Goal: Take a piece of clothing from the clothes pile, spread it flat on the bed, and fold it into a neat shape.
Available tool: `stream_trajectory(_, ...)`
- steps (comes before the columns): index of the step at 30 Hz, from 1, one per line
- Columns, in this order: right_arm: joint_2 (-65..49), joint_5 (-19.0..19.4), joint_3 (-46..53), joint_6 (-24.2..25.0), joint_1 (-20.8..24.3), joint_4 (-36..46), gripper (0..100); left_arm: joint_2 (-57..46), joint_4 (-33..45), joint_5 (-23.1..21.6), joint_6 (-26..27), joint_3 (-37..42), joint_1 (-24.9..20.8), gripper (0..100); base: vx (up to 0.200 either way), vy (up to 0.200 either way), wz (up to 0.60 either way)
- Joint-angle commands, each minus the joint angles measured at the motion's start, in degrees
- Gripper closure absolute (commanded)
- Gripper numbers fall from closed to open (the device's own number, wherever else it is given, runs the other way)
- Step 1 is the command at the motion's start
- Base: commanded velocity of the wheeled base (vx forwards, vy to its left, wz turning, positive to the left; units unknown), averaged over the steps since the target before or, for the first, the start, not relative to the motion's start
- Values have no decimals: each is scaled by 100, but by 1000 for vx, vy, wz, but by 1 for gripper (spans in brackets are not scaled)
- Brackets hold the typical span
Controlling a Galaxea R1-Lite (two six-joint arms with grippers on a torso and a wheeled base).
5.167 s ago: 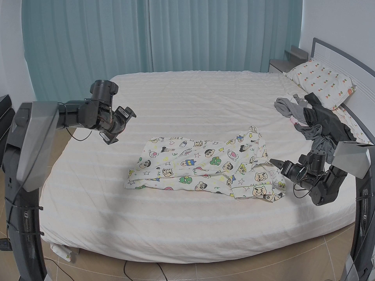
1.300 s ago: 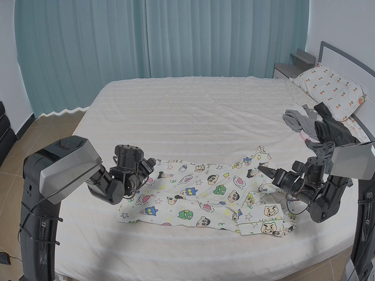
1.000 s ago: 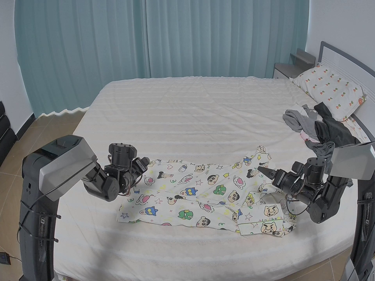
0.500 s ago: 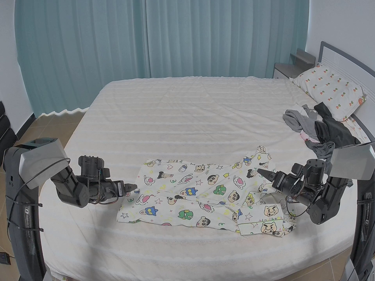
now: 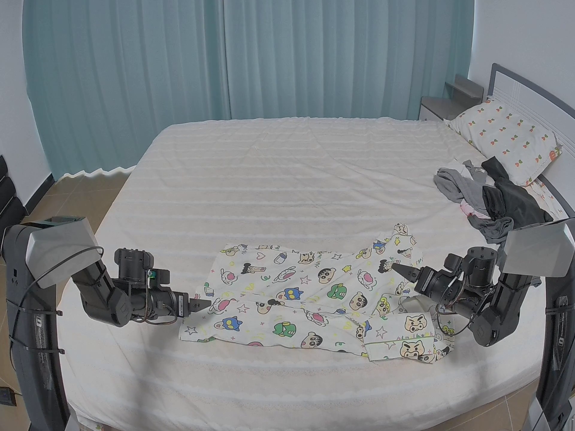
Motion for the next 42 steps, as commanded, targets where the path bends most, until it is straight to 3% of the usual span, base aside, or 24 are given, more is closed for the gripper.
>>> stream_trajectory(1,8,-5,1,-1,8,-4,0,81,-22,-6,-2,10,-89,0,0,0,0)
stream_trajectory(17,17,-5,1,-1,17,-4,0,301,-198,-23,-11,72,-274,0,0,0,0)
stream_trajectory(18,17,3,1,-10,17,-4,0,301,-207,-23,-11,72,-274,100,0,0,0)
stream_trajectory(42,-18,3,1,-36,-27,58,0,-25,-172,12,7,546,-151,100,0,0,0)
